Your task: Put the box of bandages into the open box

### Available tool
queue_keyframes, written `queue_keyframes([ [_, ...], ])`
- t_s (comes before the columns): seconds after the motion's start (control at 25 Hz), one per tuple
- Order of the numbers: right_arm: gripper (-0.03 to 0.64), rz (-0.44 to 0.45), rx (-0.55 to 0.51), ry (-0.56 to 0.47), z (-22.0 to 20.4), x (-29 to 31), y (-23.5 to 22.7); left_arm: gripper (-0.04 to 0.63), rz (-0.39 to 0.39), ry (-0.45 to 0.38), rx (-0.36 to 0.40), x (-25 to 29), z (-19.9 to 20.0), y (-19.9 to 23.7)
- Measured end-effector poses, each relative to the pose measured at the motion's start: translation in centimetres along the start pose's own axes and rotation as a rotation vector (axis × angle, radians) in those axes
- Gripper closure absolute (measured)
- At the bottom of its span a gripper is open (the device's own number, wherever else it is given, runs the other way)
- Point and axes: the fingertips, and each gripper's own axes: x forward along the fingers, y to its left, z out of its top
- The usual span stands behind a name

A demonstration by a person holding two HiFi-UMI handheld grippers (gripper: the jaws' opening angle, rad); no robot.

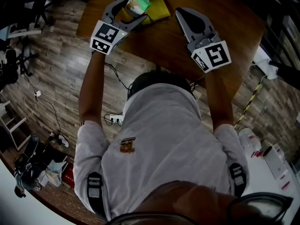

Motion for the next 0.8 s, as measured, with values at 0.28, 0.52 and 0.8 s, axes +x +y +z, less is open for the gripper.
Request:
queue_keyframes([
  [0.28, 0.584, -0.028, -0.009, 0.024, -0.7, 0.1, -0.5, 0.241, -0.106, 0.164, 0.028, 3.3, -3.4, -0.2],
  [0.52, 0.584, -0.046, -0.010, 0.044, -1.5, 0.1, -0.4, 0.241, -0.169, 0.287, 0.054, 5.3, -6.2, -0.2],
  [0.8, 0.584, -0.064, 0.000, 0.064, -2.5, 0.6, -0.3, 0.241, -0.240, 0.412, 0.058, 7.0, -9.0, -0.1],
])
